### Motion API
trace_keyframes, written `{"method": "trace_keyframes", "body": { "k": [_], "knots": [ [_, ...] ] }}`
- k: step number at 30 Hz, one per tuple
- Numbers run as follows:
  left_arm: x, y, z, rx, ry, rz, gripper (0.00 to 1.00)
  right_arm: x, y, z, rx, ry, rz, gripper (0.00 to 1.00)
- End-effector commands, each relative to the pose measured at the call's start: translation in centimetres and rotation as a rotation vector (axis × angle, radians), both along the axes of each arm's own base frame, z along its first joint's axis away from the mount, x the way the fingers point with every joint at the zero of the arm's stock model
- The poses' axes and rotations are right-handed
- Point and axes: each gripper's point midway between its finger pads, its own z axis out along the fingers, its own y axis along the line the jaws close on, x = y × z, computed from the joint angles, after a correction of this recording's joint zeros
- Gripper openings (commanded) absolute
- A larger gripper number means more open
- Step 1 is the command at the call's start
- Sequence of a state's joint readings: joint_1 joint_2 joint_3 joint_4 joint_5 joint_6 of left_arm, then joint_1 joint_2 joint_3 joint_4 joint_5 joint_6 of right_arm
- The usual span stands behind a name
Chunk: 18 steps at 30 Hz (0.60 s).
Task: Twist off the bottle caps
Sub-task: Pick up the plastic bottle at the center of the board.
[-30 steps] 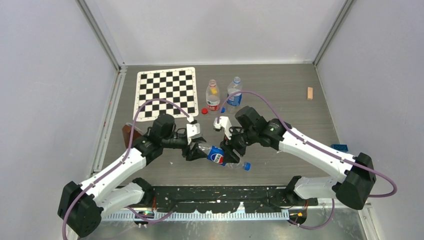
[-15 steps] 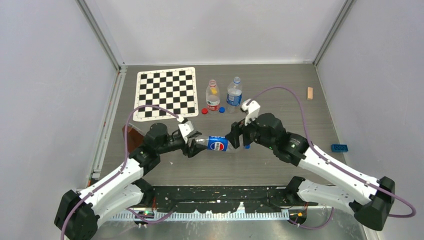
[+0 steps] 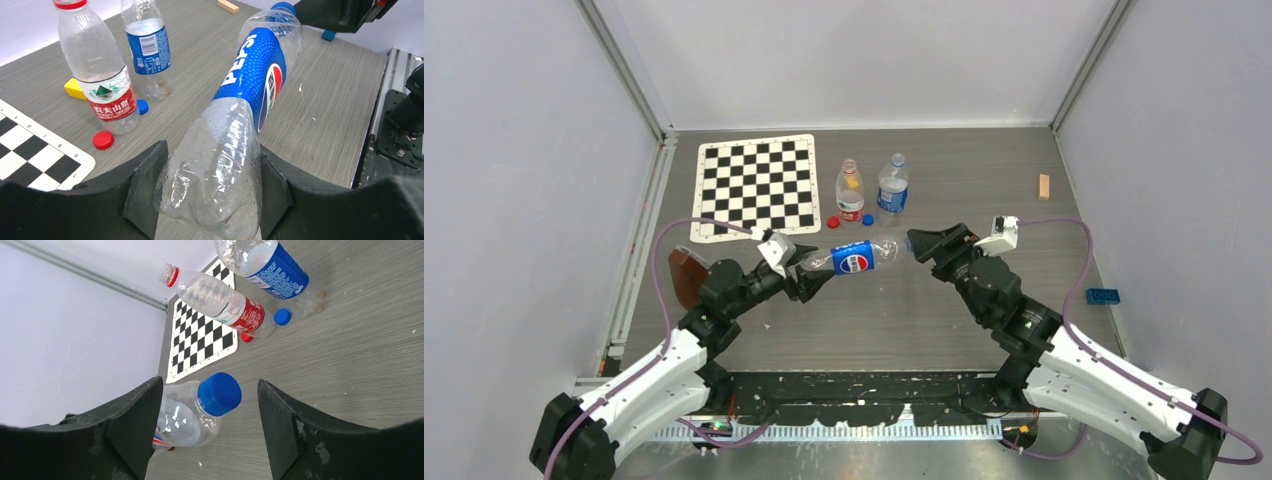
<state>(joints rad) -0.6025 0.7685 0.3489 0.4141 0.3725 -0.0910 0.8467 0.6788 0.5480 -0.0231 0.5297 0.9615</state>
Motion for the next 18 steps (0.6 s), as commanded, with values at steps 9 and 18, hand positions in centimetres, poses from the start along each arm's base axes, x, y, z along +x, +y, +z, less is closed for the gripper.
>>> {"method": "trace_keyframes", "body": {
  "k": [9, 18],
  "knots": [
    [0.3, 0.4, 2.9, -0.101, -0.077, 0.039, 0.19, 2.1, 1.7, 1.9, 0.295, -0.002, -0.065, 0.67],
    [0.4, 0.3, 3.0, -0.106, -0.080, 0.037, 0.20, 2.6, 3.4, 1.4, 0.338, 0.015, -0.026, 0.43]
  ]
}}
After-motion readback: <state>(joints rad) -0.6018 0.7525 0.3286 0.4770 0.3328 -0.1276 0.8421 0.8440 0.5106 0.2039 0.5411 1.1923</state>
